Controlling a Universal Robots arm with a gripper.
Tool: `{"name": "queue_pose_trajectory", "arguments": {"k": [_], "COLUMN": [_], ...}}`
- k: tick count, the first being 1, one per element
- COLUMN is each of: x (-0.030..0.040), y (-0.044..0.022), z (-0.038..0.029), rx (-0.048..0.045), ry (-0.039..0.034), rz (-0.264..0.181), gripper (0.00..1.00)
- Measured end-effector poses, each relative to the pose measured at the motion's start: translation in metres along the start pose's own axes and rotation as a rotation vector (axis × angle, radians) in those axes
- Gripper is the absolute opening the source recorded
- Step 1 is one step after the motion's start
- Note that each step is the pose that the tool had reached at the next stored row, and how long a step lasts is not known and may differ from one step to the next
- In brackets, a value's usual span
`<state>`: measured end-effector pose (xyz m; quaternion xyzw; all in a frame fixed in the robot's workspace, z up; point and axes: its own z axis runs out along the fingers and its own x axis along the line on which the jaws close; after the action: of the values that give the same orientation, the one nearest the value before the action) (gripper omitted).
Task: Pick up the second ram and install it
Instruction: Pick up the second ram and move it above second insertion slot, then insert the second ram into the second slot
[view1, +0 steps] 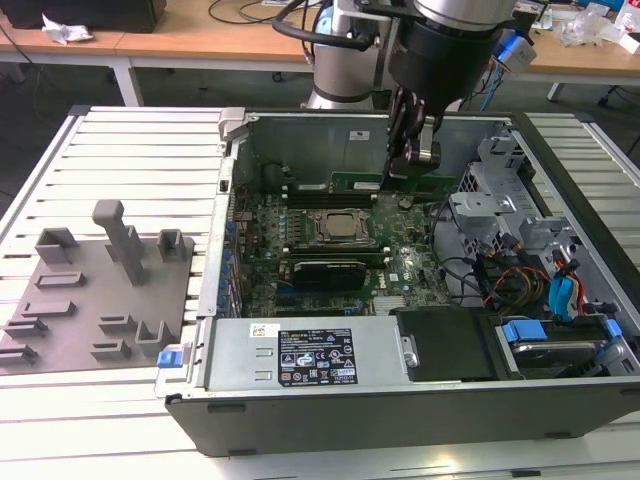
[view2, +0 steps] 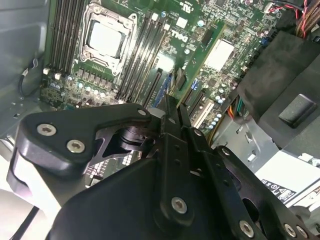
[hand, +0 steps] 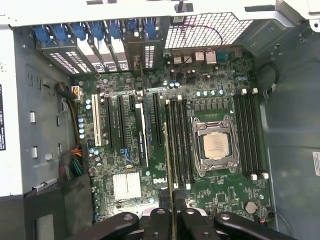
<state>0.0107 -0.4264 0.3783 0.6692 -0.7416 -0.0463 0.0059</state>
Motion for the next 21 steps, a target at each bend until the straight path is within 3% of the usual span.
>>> {"name": "queue_pose_trajectory", "arguments": {"k": [13,14,15,16,18,21], "x": [0.0000,0.0000,0.0000,0.0000,-0.0015,-0.0043], "y": [-0.0002,-0.0003,-0.0002,-0.0002,-0.0002,0.0000], "z": [0.0011,0.0013,0.0014,0.0017,0.0030,0.0050], "rx": [0.0001,-0.0005,-0.0040,-0.0055,-0.0063,-0.0067], "ry": [0.0000,-0.0055,-0.0384,-0.0523,-0.0614,-0.0633], "rz": [0.000,0.000,-0.003,-0.004,-0.004,-0.005], "gripper": [0.14,0.14,0.14,0.14,0.14,0.14]}}
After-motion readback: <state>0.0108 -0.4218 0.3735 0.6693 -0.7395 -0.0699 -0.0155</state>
